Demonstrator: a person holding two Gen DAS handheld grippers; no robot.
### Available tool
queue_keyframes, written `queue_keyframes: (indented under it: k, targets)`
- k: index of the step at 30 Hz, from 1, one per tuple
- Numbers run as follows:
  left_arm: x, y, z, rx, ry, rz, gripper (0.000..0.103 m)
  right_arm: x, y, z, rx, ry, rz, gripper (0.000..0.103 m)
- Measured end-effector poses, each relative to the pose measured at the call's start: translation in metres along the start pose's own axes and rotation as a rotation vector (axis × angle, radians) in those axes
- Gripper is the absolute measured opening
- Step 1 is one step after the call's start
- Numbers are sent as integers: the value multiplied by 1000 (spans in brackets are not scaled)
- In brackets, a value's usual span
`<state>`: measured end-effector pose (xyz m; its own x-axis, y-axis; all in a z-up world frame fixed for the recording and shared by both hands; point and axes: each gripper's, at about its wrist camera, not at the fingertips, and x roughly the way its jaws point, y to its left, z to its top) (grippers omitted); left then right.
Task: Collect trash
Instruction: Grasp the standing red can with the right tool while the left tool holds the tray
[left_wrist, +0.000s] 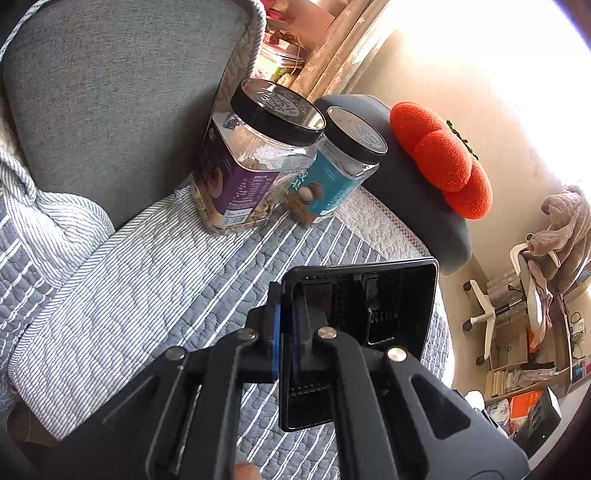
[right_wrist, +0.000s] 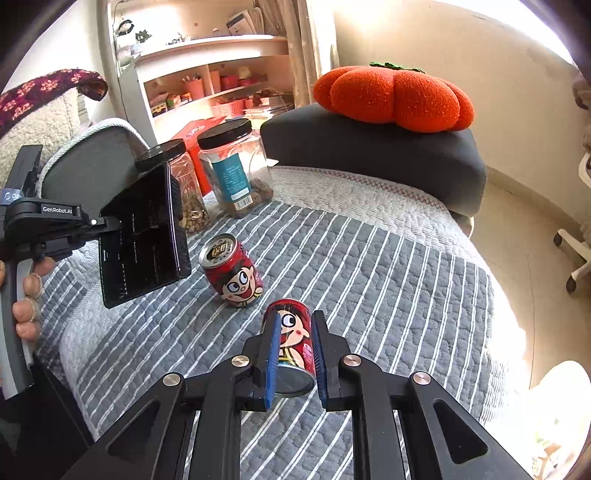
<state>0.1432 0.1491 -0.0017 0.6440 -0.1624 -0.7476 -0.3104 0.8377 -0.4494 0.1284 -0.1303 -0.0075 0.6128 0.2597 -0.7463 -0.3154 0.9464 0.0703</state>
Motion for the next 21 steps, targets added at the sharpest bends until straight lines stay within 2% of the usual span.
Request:
queue_keyframes:
  k: [1,3,5,9,12,16,17,18,21]
  targets:
    - [2,-1,-1,-1,8,-5,6,4,-6,-2,24,29,6,30]
    - [3,-1,-2,-4,16,-13,6,17,-14,-9,62,93,2,64]
    - [2,0,-1,-3,12,-12,6,30,-18,-15,82,136,-2,73]
    - [0,6,2,-18,10,-19,6,57,-6,-19,84,207,34,79]
    - [-2,11,5,-28,8,-23,6,78,7,-19,72,249,58,82]
    - [-4,16,9,-40,6,-23,6,100,15,-21,66,279,53,80]
    - [-3,18,10,-45,7,-24,6,102,15,-21,67,280,47,69]
    - [-3,19,11,-49,10,-26,6,105,14,-21,70,286,47,55]
    - [-2,21,11,-60,17,-33,6,104,11,-21,82,282,30,54]
